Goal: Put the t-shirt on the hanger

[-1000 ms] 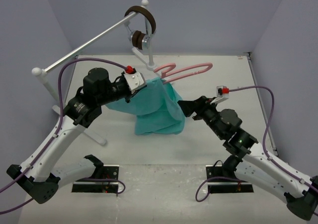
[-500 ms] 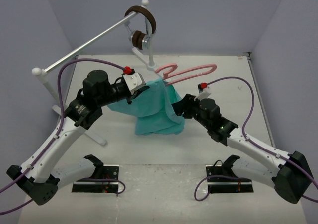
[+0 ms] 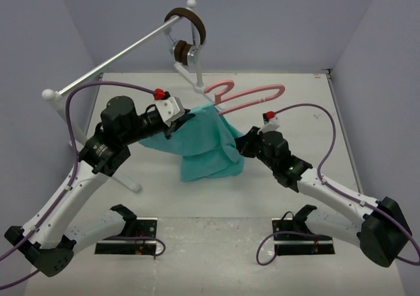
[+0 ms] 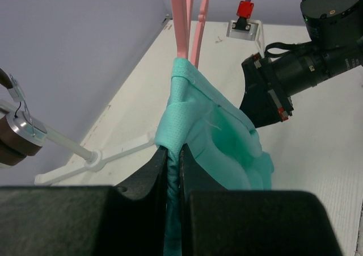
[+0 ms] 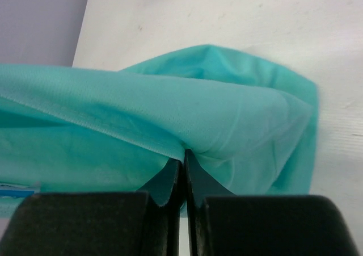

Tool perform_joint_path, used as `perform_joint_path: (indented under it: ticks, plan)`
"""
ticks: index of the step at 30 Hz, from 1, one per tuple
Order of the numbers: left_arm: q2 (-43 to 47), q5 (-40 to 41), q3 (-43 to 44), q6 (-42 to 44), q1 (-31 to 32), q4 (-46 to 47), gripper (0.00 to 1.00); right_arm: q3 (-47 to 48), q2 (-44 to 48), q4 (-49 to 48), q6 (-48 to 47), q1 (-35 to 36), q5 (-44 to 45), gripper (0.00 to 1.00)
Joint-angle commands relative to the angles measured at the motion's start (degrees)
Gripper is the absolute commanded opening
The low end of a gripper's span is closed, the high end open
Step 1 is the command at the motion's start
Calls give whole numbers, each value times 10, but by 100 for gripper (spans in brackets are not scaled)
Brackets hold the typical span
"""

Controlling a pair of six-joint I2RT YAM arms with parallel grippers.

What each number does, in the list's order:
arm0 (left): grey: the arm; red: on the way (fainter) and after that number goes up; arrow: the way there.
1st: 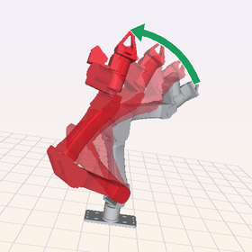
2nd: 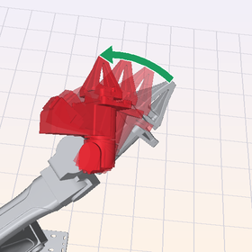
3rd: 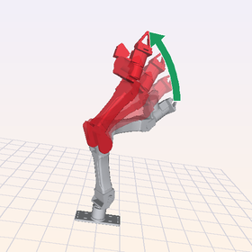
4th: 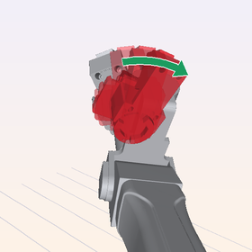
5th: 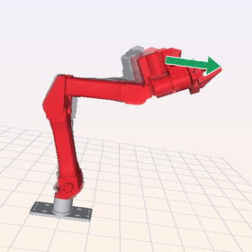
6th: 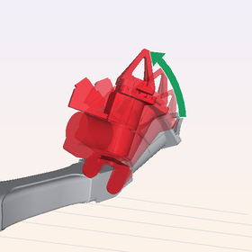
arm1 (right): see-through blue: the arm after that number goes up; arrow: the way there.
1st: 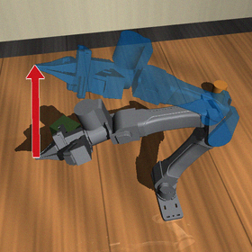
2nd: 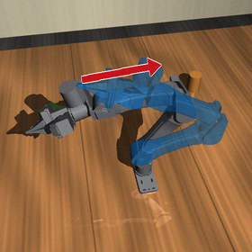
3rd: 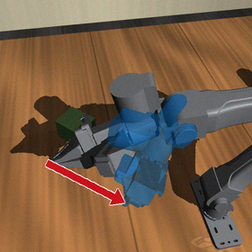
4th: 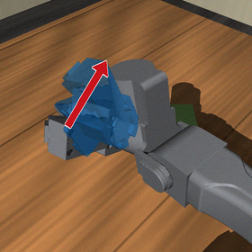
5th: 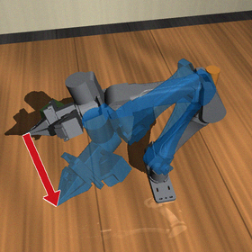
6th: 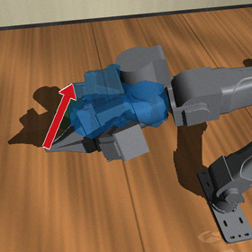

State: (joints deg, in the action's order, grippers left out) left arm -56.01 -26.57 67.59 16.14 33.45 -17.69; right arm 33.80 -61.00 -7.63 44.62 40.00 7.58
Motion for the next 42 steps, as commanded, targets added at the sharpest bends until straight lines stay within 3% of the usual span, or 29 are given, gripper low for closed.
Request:
perform_joint_path:
  ticks: [1, 5, 10, 18, 27, 30, 32, 35, 38, 42]
  plan:
    - [29, 13, -4, -9, -1, 46, 0, -8, 58, 53, -8, -31, 80, 0]
    - [50, 9, -20, -13, -1, 43, 0, 7, 111, 110, -35, -107, 74, 0]
    - [75, -15, -37, -15, -1, 48, 0, 62, 108, 155, -80, -218, -8, 0]
    - [67, -17, -25, 13, 0, 3, 0, 206, 105, 250, -147, -302, -42, 0]
    - [51, -21, -42, 52, 0, -9, 0, 332, 116, 339, -207, -310, -55, 0]
    - [33, -29, -30, 57, 0, -15, 0, 365, 109, 354, -230, -310, -126, 0]
    - [15, -53, -11, 52, -1, -8, 0, 401, 96, 364, -252, -308, -234, 0]
    - [-28, -80, 42, 17, 1, 18, 0, 453, 56, 408, -269, -281, -330, 0]
    - [-75, -106, 101, -34, 4, 62, 0, 507, 36, 437, -283, -207, -350, 0]
    - [-119, -114, 143, -94, 27, 129, 0, 527, 30, 447, -265, -192, -345, 0]
